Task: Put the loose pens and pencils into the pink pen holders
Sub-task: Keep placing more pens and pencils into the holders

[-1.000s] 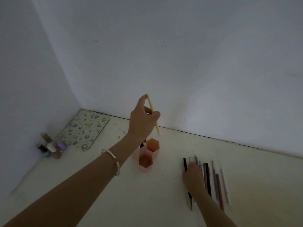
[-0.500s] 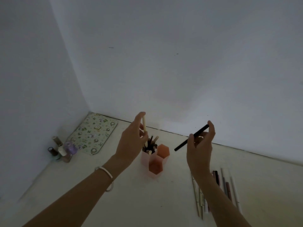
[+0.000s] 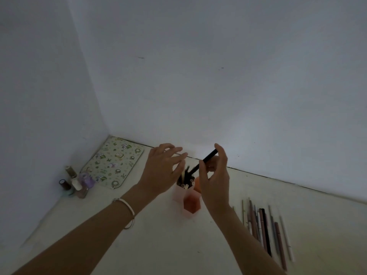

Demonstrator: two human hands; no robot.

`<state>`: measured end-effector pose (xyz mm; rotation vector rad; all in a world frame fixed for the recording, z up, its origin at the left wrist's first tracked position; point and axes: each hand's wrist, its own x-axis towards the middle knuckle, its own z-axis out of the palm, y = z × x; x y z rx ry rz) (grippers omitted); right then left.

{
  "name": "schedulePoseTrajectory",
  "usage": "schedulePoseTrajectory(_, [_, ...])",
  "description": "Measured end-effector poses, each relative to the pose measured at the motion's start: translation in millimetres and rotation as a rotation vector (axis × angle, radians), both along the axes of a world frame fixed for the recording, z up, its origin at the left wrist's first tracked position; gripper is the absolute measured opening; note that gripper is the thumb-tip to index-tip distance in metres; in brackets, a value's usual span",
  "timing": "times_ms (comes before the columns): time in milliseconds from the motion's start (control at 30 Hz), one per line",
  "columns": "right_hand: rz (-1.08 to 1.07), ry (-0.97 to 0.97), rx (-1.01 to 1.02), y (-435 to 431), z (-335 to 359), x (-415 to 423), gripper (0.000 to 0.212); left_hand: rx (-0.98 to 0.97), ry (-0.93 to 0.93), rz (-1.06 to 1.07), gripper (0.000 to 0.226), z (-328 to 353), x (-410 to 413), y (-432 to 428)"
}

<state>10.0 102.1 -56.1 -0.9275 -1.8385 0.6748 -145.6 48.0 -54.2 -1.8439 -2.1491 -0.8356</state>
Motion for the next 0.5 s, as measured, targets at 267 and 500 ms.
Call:
schedulePoseTrajectory(267, [-0.025, -0.104, 0.007, -4, -15, -4, 0.06, 0.1, -0.134, 0.089, 0.052, 2, -6, -13])
schedulePoseTrajectory(500, [0.003, -0.413, 0.17, -3, -25, -2, 0.029, 0.332, -0.39, 0.181, 0.05, 43, -23, -13])
